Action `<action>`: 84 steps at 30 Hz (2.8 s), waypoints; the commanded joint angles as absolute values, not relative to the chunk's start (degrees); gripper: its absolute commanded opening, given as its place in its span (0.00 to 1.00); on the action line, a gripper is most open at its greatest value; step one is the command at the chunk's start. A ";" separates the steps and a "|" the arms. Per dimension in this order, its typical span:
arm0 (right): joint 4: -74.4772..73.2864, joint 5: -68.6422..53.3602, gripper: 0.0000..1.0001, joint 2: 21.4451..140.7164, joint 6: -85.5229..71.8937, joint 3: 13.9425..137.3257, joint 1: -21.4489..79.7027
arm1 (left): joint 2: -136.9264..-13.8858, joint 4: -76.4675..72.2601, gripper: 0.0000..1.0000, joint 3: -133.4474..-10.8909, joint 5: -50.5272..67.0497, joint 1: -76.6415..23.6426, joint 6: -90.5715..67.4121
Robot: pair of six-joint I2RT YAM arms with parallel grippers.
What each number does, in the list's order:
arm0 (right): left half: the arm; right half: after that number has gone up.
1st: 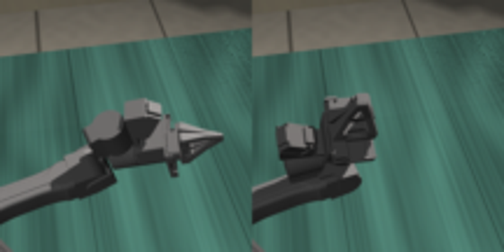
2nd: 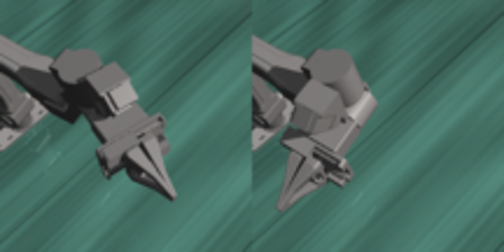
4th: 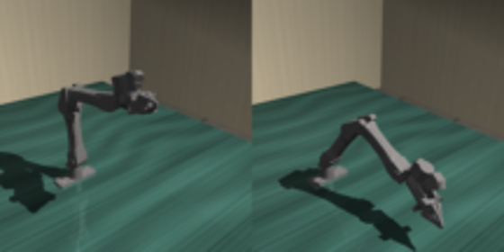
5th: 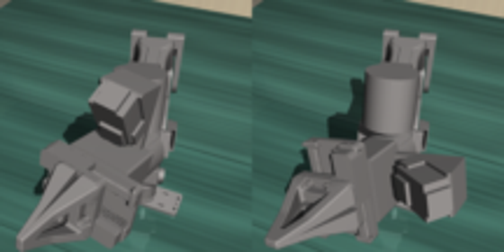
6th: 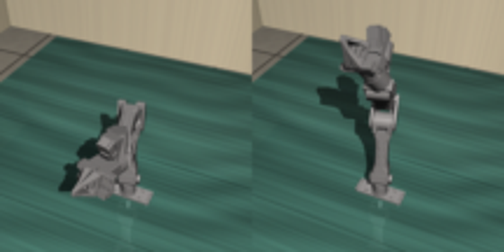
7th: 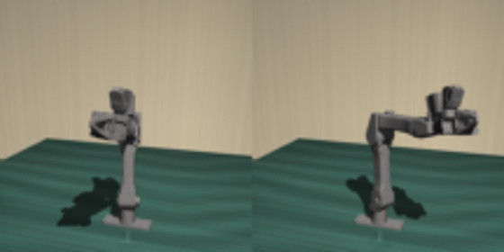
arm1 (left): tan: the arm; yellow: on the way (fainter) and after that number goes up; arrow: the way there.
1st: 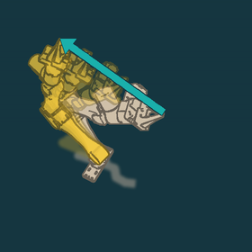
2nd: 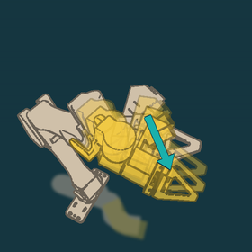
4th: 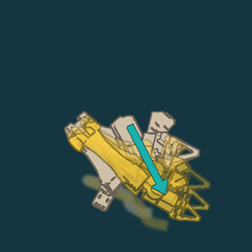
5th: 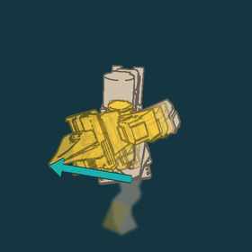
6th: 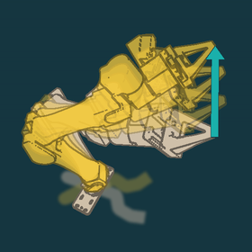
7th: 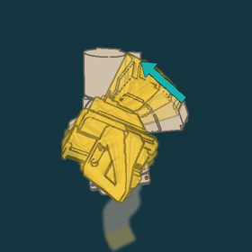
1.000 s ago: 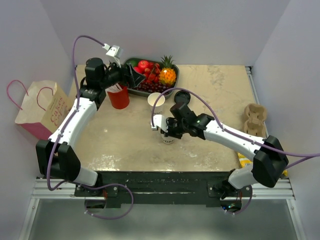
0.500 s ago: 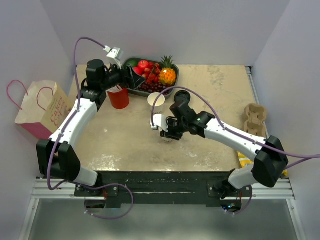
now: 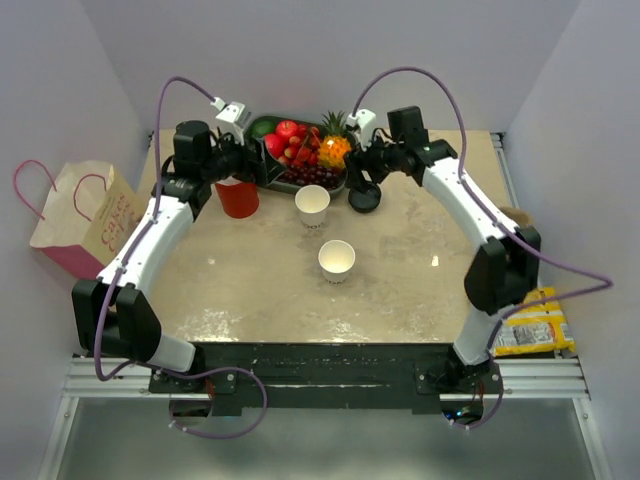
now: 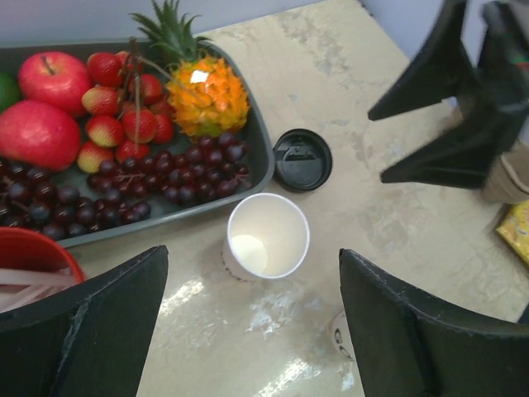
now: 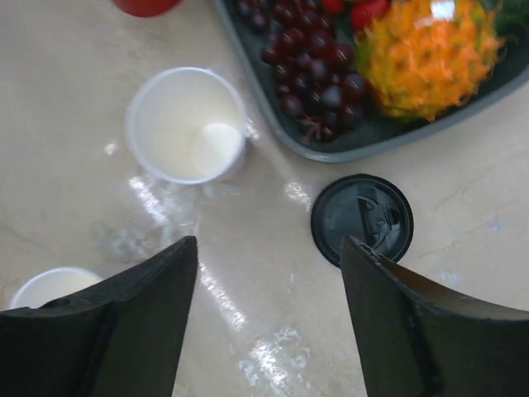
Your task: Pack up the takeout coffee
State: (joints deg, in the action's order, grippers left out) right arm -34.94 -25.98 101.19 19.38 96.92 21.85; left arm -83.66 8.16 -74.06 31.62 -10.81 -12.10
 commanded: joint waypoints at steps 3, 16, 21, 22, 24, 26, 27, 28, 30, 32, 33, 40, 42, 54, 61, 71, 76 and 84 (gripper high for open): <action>-31.91 -19.42 0.65 115.74 7.12 105.36 14.78 | -80.16 13.53 0.89 -76.55 24.09 -10.28 -3.70; -31.46 -21.97 0.31 128.49 6.07 114.17 10.11 | -80.07 19.34 0.88 -76.20 20.13 -10.28 3.87; -31.29 -22.67 0.28 129.99 5.36 114.78 10.11 | -80.42 19.16 0.88 -75.94 20.56 -10.02 3.69; -31.20 -22.76 0.28 130.25 5.19 114.70 10.02 | -80.42 19.16 0.88 -75.85 20.48 -9.93 3.60; -31.29 -22.76 0.29 130.25 5.27 114.44 10.02 | -80.42 19.07 0.88 -75.59 20.48 -9.67 3.52; -31.29 -21.98 0.31 130.34 5.71 114.08 10.11 | -80.42 18.90 0.88 -75.06 20.65 -9.49 3.08; -31.29 -21.89 0.31 130.43 5.97 113.91 10.02 | -80.42 18.81 0.88 -74.88 20.83 -9.49 2.90; -31.46 -21.80 0.31 130.52 6.24 113.82 10.02 | -80.42 18.72 0.88 -74.71 20.83 -9.49 2.81; -31.55 -21.88 0.31 130.87 6.24 113.73 10.02 | -80.33 18.63 0.88 -74.36 21.01 -9.49 2.64; -31.64 -22.15 0.29 131.04 6.24 113.73 10.02 | -80.42 18.63 0.88 -74.27 21.18 -9.49 2.55; -31.55 -22.06 0.29 131.04 6.15 113.73 10.02 | -80.42 18.63 0.88 -74.18 21.01 -9.49 2.55; -31.73 -21.97 0.26 131.13 6.24 113.38 10.02 | -80.42 18.20 0.88 -73.83 21.01 -9.49 2.29; -31.90 -21.97 0.25 131.22 6.24 113.20 10.11 | -80.42 18.02 0.88 -73.65 21.01 -9.49 2.02; -32.26 -22.06 0.22 131.22 6.86 112.50 10.02 | -80.42 17.58 0.88 -72.86 21.01 -9.49 1.76; -32.26 -22.06 0.22 131.40 6.86 112.50 10.11 | -80.60 17.31 0.88 -72.86 21.18 -9.49 1.58; -32.61 -21.97 0.22 132.01 7.21 112.32 10.02 | -81.12 16.96 0.88 -72.95 21.80 -9.49 1.14; -32.61 -21.89 0.20 132.01 7.21 112.50 10.11 | -81.56 16.79 0.88 -73.13 21.97 -9.40 0.97; -32.78 -21.45 0.28 131.75 7.56 112.24 10.02 | -81.83 16.52 0.88 -73.04 22.32 -9.32 0.62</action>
